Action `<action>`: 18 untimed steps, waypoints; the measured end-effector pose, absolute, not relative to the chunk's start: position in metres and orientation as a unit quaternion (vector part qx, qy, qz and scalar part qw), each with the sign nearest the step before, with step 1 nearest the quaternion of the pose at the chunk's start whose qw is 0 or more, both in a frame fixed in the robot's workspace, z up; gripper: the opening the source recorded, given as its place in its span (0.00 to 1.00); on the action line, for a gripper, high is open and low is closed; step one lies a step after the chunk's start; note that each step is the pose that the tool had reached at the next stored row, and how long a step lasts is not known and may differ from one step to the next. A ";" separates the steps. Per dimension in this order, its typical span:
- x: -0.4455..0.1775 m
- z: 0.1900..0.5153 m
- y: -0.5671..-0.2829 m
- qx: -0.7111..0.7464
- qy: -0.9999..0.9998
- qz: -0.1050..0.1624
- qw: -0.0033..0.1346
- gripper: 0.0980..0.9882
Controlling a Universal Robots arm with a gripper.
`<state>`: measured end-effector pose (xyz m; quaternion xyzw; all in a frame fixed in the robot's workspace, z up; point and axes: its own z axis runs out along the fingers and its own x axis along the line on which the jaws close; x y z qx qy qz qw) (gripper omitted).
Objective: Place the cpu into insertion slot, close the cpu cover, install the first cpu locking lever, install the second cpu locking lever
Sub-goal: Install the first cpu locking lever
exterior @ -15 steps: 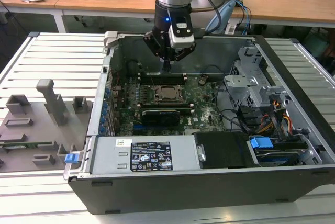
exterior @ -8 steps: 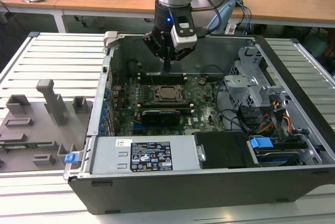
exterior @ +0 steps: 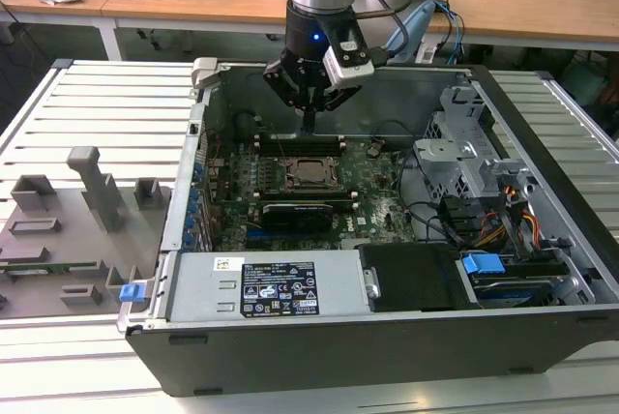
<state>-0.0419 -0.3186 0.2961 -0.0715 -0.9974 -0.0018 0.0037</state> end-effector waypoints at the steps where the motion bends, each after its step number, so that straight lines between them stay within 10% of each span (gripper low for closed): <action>1: -0.042 0.296 -0.319 -0.065 -0.998 -0.002 0.004 0.01; 18: -0.045 0.291 -0.319 -0.033 -0.999 -0.002 0.004 0.01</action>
